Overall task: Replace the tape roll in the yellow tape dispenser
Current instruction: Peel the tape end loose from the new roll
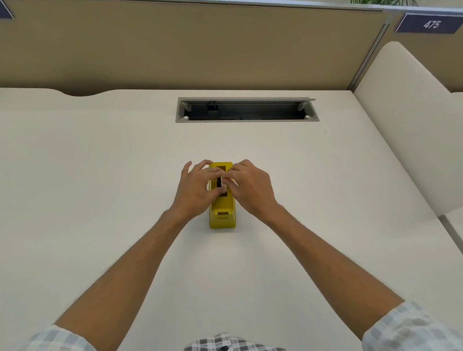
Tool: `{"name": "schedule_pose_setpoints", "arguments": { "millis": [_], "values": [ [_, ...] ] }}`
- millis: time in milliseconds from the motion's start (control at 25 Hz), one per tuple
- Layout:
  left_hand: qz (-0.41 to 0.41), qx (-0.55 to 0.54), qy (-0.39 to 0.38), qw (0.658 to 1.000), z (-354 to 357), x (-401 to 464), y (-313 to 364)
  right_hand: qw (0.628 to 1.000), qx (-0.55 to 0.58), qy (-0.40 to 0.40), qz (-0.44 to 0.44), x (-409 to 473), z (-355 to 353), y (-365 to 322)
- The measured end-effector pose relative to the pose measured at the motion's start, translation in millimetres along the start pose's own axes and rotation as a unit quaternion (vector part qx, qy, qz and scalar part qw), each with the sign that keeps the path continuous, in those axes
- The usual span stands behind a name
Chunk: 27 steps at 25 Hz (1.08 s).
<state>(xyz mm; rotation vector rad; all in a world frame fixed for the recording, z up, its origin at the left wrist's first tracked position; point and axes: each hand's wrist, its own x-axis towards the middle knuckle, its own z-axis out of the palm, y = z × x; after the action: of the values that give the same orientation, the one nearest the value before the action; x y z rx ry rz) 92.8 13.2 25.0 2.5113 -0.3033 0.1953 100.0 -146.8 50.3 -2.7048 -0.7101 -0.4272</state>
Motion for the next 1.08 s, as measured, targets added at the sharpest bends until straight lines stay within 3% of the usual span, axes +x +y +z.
{"name": "schedule_pose_setpoints", "arguments": {
  "millis": [400,1080],
  "values": [
    [0.015,-0.030,0.030,0.999,3,-7,3,0.999,-0.047,-0.014,-0.019,-7,11,-1],
    [-0.033,-0.059,-0.016,0.998,8,-19,-5,0.999,-0.006,-0.034,0.036,-34,17,-14]
  ]
}}
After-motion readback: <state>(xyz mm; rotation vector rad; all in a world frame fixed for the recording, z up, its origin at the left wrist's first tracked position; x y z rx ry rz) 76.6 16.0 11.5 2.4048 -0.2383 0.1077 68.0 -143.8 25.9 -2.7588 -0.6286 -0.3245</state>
